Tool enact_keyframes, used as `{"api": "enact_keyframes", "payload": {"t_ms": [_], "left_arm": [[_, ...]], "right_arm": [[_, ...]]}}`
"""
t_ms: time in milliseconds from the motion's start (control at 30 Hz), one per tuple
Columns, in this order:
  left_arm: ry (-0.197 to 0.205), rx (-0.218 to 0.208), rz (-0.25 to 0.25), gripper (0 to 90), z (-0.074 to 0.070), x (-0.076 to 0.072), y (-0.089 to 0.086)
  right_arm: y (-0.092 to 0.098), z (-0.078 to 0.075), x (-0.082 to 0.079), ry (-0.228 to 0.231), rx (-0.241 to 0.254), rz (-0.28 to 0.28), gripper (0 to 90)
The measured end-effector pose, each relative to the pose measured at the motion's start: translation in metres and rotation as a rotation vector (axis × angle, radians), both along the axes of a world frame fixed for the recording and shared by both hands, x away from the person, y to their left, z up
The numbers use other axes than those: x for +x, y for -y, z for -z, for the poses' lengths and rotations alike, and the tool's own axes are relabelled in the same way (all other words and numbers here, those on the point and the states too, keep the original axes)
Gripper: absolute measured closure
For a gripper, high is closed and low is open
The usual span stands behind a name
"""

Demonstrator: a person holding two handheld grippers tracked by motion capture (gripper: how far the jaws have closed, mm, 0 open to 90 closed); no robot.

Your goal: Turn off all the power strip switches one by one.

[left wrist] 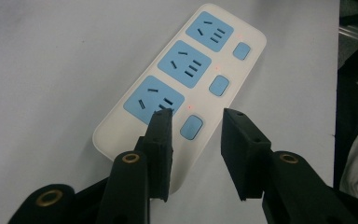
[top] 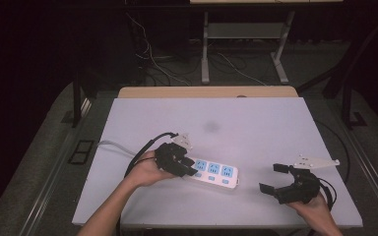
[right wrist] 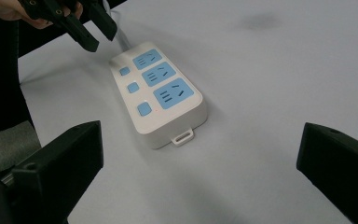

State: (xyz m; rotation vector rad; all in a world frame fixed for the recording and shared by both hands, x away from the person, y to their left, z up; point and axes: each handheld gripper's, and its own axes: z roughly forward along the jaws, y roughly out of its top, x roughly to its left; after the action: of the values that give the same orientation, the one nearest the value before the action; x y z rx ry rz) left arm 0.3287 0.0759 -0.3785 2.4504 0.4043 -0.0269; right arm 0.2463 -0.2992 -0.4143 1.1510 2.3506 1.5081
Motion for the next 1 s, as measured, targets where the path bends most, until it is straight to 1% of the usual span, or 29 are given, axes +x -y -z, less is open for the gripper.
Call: {"api": "enact_keyframes", "payload": {"t_ms": [133,167,200,333,367,467,500,533,700,933,1000], "left_arm": [[-0.006,0.003,0.018,66.3,0.002,0.001,0.002],[-0.006,0.007,0.026,69.8,0.002,0.001,0.003],[-0.008,0.013,0.036,71.2,0.004,0.002,0.005],[-0.003,0.019,0.05,78.0,0.006,0.002,0.007],[-0.003,0.028,0.059,79.5,0.008,0.003,0.009],[0.003,0.034,0.065,85.8,0.01,0.003,0.01],[0.001,0.035,0.069,85.8,0.011,0.003,0.011],[-0.002,0.035,0.076,89.0,0.013,0.004,0.012],[-0.002,0.051,0.086,89.1,0.018,0.005,0.018],[-0.003,0.052,0.084,89.2,0.022,0.008,0.02],[-0.004,0.045,0.081,89.1,0.023,0.009,0.02]], "right_arm": [[0.0,0.0,0.0,0.0,0.0,0.0,0.2],[0.0,0.0,0.0,0.001,0.0,0.0,0.2],[0.0,0.0,0.0,0.0,0.0,0.0,0.2],[0.0,0.001,0.0,-0.002,-0.001,-0.001,0.2],[0.0,0.001,0.0,-0.002,-0.001,-0.003,0.2],[0.0,0.001,0.0,-0.002,-0.001,-0.001,0.2],[0.0,0.001,0.0,-0.002,-0.001,-0.001,0.2],[0.0,0.001,0.0,-0.002,-0.001,-0.001,0.2],[0.001,0.001,0.0,-0.001,0.0,-0.001,0.2],[0.001,0.001,0.0,0.0,0.0,-0.004,0.2],[0.001,0.001,0.0,-0.002,-0.002,-0.006,0.2]]}}
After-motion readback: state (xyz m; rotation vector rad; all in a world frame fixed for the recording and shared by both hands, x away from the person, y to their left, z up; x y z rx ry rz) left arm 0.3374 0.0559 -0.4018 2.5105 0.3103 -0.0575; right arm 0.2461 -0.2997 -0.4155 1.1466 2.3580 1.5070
